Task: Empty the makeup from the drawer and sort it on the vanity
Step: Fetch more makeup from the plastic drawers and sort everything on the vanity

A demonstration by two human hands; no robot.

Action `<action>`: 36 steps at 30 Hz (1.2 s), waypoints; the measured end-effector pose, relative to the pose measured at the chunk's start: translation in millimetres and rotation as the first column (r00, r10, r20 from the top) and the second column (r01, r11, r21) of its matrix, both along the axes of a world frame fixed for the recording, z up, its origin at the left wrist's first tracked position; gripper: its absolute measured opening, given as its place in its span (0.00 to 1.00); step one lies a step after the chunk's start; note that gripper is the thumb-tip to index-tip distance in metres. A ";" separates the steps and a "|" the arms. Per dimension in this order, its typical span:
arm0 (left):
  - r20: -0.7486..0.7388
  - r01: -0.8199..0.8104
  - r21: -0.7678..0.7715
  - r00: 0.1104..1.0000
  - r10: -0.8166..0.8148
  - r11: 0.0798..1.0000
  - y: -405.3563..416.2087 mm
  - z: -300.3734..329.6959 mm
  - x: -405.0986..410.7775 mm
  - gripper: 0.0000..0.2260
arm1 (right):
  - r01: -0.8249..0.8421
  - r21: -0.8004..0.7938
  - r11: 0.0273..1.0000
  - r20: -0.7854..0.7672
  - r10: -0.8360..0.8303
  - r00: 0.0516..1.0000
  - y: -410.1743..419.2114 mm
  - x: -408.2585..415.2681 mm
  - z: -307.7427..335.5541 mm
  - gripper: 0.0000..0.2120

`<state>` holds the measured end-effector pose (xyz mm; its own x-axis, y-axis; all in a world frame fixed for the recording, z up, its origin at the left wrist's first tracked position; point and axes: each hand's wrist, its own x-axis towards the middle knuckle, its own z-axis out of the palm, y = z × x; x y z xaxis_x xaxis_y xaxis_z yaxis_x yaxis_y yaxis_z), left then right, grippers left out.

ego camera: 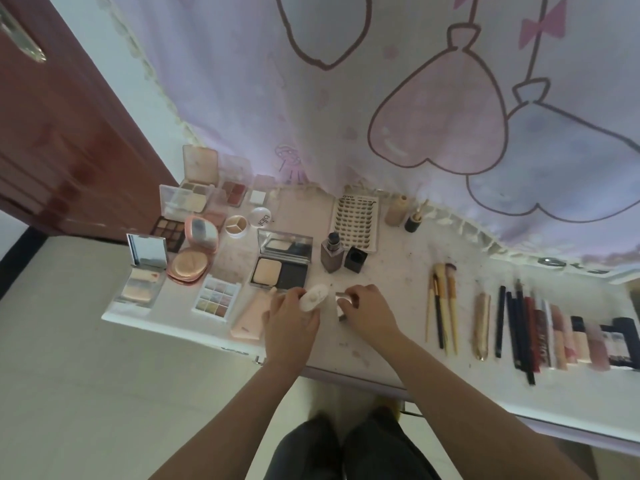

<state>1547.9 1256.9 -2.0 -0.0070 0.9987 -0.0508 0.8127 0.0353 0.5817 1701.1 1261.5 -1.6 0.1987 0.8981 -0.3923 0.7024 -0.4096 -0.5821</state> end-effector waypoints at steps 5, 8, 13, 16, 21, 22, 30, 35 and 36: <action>0.029 0.016 0.121 0.999 -0.019 0.993 -6.4 17.2 5.6 0.22 | 0.074 -0.013 0.997 -0.073 -0.075 0.995 -6.7 16.6 7.6 0.16; 0.053 0.043 0.358 0.996 -0.066 0.933 -14.5 33.5 19.4 0.20 | 0.080 0.029 0.996 -0.053 -0.079 0.995 -11.4 43.3 20.4 0.12; 0.116 0.381 0.289 0.897 -0.427 0.878 -26.4 53.0 87.0 0.07 | 0.156 0.028 0.987 0.094 -0.158 0.983 -27.4 115.4 42.4 0.10; 0.035 0.545 0.087 0.835 -0.549 0.834 -20.9 42.0 139.3 0.06 | 0.174 -0.040 0.984 0.180 -0.165 0.970 -41.8 148.0 44.7 0.11; -0.220 0.504 -0.136 0.824 -0.522 0.853 0.0 13.6 193.5 0.08 | 0.080 -0.061 0.995 0.244 -0.063 0.968 -47.3 156.0 33.9 0.11; -0.252 0.495 -0.168 0.814 -0.523 0.852 2.8 9.4 197.2 0.08 | 0.049 -0.076 0.996 0.253 -0.028 0.967 -45.2 153.0 30.6 0.11; -0.435 0.464 -0.283 0.718 -0.544 0.839 21.8 3.5 202.1 0.12 | -0.031 -0.148 0.989 0.366 0.083 0.927 -30.1 148.1 18.0 0.11; -0.515 0.471 -0.288 0.658 -0.550 0.834 26.9 10.2 182.3 0.12 | -0.072 -0.219 0.973 0.451 0.166 0.877 -22.1 135.2 17.8 0.12; -0.530 0.472 -0.290 0.645 -0.550 0.833 27.3 11.7 176.8 0.12 | -0.062 -0.231 0.971 0.455 0.164 0.875 -20.1 131.2 18.0 0.09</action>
<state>1724.7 1284.2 9.8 0.4361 0.8386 -0.3265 0.8905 -0.4544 0.0222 1832.4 1241.4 16.5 0.3061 0.8367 -0.4542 0.9195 -0.3834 -0.0866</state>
